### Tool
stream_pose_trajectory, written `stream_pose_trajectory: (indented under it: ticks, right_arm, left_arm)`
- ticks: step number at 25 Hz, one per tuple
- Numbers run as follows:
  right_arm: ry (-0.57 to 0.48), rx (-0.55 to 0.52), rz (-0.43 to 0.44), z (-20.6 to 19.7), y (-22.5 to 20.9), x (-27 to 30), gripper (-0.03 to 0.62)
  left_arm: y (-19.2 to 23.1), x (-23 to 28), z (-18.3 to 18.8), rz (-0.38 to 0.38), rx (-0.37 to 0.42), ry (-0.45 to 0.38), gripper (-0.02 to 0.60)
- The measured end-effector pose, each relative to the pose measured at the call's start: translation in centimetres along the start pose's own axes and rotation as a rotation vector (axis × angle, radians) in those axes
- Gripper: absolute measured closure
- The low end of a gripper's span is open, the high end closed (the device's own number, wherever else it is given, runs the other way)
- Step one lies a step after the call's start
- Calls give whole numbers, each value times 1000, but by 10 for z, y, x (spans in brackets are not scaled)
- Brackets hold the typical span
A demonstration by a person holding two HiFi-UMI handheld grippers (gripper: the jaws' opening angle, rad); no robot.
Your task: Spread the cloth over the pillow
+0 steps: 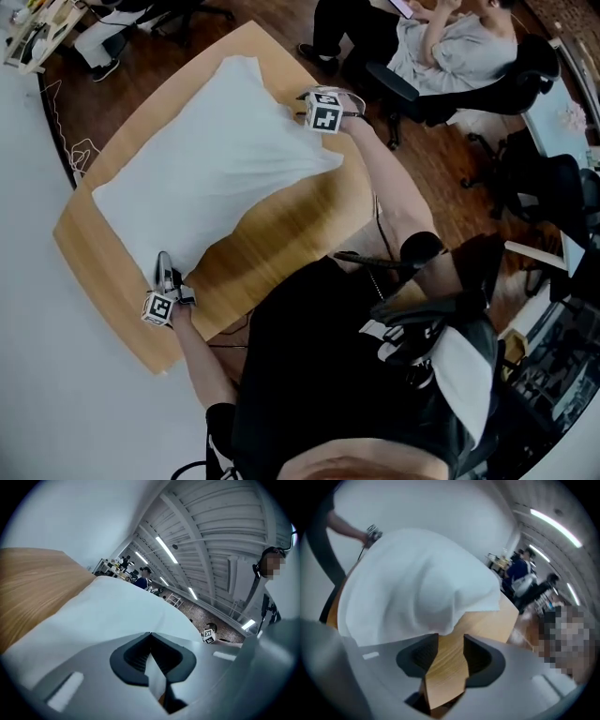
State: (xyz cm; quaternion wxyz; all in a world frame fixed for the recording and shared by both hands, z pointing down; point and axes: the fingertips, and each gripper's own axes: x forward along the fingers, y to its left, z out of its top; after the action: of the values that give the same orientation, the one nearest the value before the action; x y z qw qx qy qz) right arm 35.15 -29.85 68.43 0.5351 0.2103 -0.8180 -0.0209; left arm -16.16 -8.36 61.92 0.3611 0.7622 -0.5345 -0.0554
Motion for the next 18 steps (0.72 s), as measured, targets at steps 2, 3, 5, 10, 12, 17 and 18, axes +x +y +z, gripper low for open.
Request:
stream_pose_trajectory:
  ticks: [2, 3, 5, 10, 12, 17, 18]
  right_arm:
    - [5, -207, 69, 17, 6, 17, 426]
    - [7, -266, 98, 21, 7, 23, 538]
    - [10, -260, 84, 18, -8, 27, 586]
    - [39, -161, 63, -7, -22, 34, 571]
    - [117, -87, 61, -34, -39, 31, 428]
    - [30, 76, -140, -3, -139, 31, 416]
    - [-58, 106, -129, 26, -147, 42, 416]
  left_arm:
    - [1, 8, -2, 12, -9, -3, 577]
    - [3, 11, -3, 20, -15, -3, 578]
    - [7, 14, -3, 49, 10, -1, 578]
    - [9, 13, -6, 67, 6, -1, 578]
    - [11, 11, -7, 76, 7, -3, 578]
    - [7, 7, -3, 72, 19, -18, 578]
    - [4, 7, -2, 76, 20, -19, 578]
